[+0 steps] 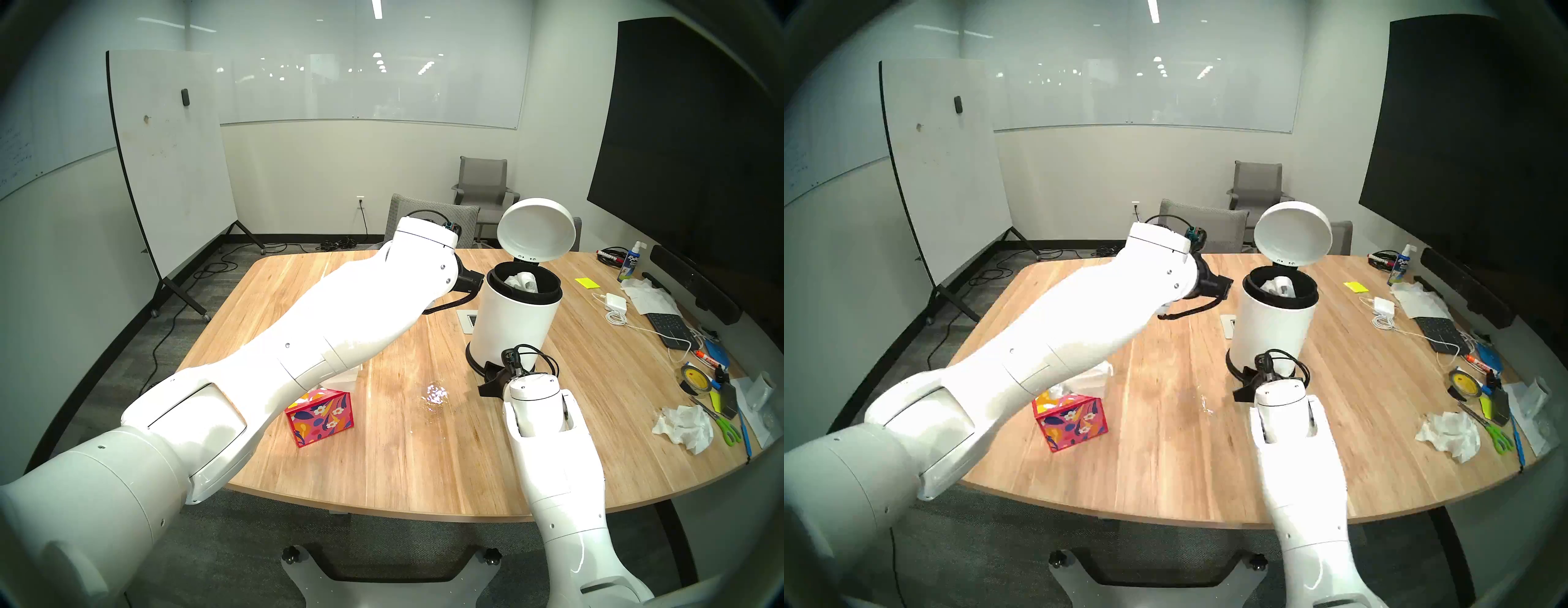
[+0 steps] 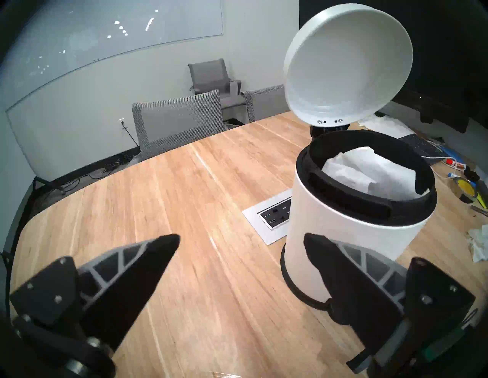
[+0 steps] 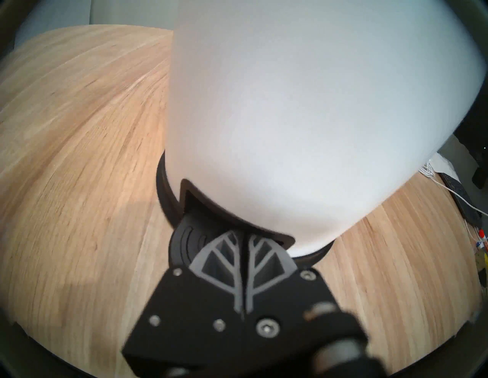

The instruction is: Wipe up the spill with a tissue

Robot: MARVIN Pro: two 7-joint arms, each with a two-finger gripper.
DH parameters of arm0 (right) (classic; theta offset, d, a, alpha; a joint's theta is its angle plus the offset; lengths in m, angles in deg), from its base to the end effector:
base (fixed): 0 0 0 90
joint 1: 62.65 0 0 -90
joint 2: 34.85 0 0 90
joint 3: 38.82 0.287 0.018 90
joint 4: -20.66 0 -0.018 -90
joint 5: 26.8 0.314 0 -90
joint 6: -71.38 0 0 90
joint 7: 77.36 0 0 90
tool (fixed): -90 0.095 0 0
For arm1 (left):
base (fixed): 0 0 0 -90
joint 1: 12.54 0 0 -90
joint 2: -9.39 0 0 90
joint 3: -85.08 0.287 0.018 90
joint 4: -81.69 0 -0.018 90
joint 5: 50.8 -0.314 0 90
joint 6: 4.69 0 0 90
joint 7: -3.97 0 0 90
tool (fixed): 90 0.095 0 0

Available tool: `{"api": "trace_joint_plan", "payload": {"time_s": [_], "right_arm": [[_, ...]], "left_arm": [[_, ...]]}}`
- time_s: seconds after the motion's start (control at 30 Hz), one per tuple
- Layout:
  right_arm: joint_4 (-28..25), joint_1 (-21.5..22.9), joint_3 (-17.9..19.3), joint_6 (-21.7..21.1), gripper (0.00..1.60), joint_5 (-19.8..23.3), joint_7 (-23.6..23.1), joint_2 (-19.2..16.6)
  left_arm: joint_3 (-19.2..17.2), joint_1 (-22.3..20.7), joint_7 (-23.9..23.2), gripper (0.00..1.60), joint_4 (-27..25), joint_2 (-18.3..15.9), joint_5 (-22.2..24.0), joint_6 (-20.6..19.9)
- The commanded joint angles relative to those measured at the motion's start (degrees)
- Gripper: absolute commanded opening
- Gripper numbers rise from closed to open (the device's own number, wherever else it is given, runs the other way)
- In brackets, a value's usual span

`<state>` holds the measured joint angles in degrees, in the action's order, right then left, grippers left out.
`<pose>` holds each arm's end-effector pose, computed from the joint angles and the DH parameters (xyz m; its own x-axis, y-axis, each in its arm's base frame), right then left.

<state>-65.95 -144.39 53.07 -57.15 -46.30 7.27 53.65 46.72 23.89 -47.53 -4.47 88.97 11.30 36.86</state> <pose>0.4514 -0.0346 -0.3240 0.5672 0.2573 0.7824 0.0145 -0.9529 0.3028 0.4949 -0.2279 -0.0977 0.3850 -0.2810 0.8791 -0.4299 -0.8975 -0.0986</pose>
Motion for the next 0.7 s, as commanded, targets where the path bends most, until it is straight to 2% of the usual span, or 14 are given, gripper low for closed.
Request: {"api": "trace_joint_plan", "payload": {"time_s": [0.0,0.67], "right_arm": [[2.28,-2.22,-0.26,-0.87,0.00,0.17,-0.42,0.42],[2.77,-2.10,-0.30,-1.16,0.00,0.19,-0.56,0.43]], "left_arm": [[-1.48,1.95,1.93,1.60,-6.51,-2.70,-0.07,0.57],[-4.04,10.54,9.18,1.60,-22.61,-8.94,0.60,2.27]]}}
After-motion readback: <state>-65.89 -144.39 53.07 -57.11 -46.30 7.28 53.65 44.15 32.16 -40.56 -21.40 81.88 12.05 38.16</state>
